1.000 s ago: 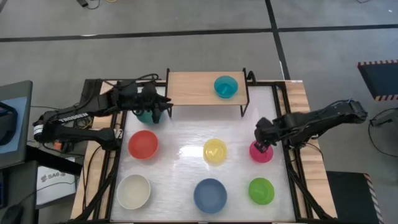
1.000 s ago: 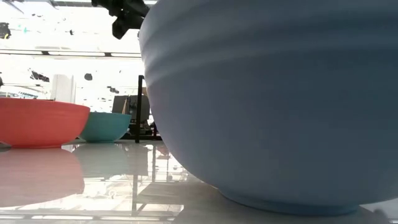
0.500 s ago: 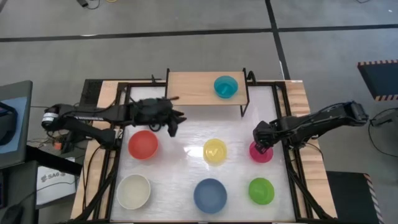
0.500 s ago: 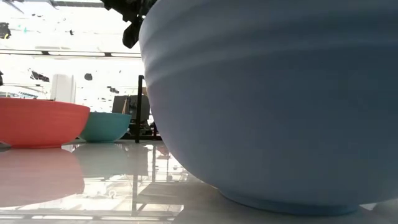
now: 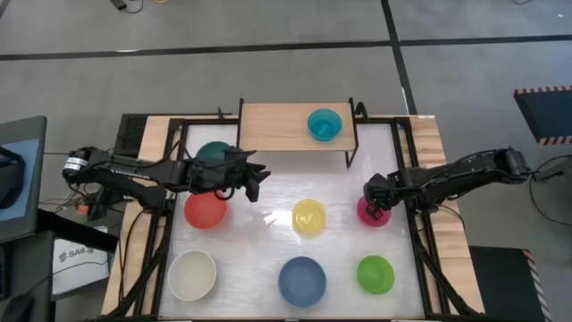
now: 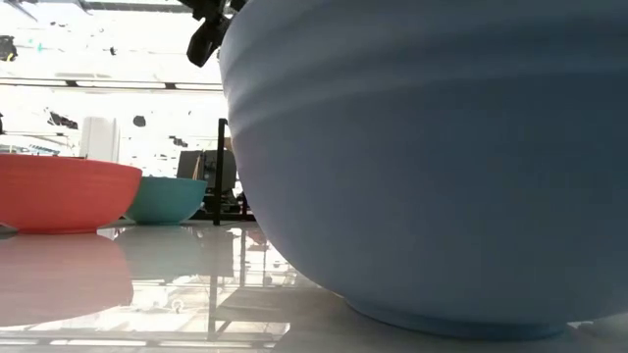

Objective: Place and stack bowls onto a shelf
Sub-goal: Stack the pink bowl on top of the light blue bowl on the shelf

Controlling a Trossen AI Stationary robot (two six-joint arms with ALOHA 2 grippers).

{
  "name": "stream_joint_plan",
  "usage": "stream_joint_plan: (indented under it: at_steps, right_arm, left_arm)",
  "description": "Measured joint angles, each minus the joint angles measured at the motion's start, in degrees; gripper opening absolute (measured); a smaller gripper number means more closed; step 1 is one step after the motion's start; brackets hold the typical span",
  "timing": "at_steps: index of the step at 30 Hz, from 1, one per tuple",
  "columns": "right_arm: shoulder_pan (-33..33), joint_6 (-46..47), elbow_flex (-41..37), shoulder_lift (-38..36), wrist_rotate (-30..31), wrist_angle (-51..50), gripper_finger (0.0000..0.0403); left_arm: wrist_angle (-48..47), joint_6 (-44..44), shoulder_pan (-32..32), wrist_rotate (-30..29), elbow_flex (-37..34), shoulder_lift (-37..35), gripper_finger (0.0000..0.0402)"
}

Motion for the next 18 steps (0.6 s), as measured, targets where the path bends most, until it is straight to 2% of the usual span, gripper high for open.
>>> stream_joint_plan:
  at_steps: [2,10,18]
  right_arm:
    - [0.0,0.2,0.0,0.0,-0.14,1.7,0.0023]
    - [0.07,3.46,0.76,0.13,-0.04,10.57,0.0029]
    - [0.07,0.37,8.11,0.13,2.66,13.85,0.0024]
  left_arm:
    - [0.51,-0.01,0.01,-0.51,0.0,0.0,0.0125]
    - [0.88,-0.02,0.04,-1.6,0.02,-0.02,0.0125]
    - [6.61,4.37,0.08,-2.79,0.08,1.42,0.0125]
